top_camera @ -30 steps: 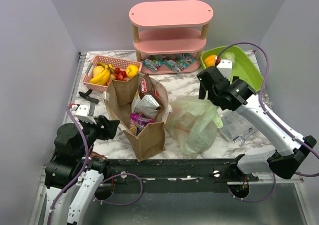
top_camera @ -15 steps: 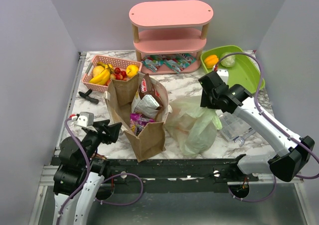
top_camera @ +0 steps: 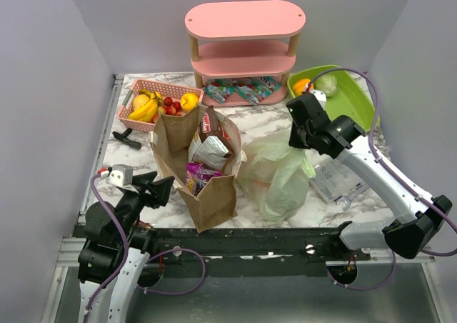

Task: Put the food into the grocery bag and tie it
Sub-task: Pick up the grocery bag from the center of the board, then place the grocery bag in the grocery bag.

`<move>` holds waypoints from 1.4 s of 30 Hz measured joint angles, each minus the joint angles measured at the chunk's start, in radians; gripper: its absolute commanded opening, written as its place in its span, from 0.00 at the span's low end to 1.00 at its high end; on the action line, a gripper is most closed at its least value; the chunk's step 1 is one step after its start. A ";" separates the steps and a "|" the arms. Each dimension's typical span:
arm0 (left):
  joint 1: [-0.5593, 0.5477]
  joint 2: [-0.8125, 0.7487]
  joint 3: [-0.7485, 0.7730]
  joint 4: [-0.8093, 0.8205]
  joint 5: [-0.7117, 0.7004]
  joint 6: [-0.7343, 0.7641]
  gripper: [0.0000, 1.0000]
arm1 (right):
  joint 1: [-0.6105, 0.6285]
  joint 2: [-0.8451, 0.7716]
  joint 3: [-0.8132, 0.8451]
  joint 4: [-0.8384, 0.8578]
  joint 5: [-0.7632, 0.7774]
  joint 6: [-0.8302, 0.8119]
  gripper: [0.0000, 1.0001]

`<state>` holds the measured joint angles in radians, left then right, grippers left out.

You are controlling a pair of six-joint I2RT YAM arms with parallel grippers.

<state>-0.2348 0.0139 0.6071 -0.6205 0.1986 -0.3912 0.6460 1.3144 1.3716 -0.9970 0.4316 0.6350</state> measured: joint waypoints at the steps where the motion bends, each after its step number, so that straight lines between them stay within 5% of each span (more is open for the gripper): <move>1: 0.000 0.000 0.000 0.001 0.000 0.001 0.62 | 0.000 0.003 0.024 0.000 -0.002 0.000 0.01; 20: 0.013 0.000 0.000 0.011 0.004 0.005 0.62 | 0.000 0.089 0.536 0.055 -0.076 -0.113 0.01; 42: 0.039 0.007 -0.005 0.025 0.046 0.010 0.62 | -0.002 0.147 0.757 0.571 -0.527 -0.065 0.01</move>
<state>-0.1955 0.0208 0.6022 -0.5953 0.2447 -0.3817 0.6437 1.4616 2.1284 -0.4259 -0.0956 0.5697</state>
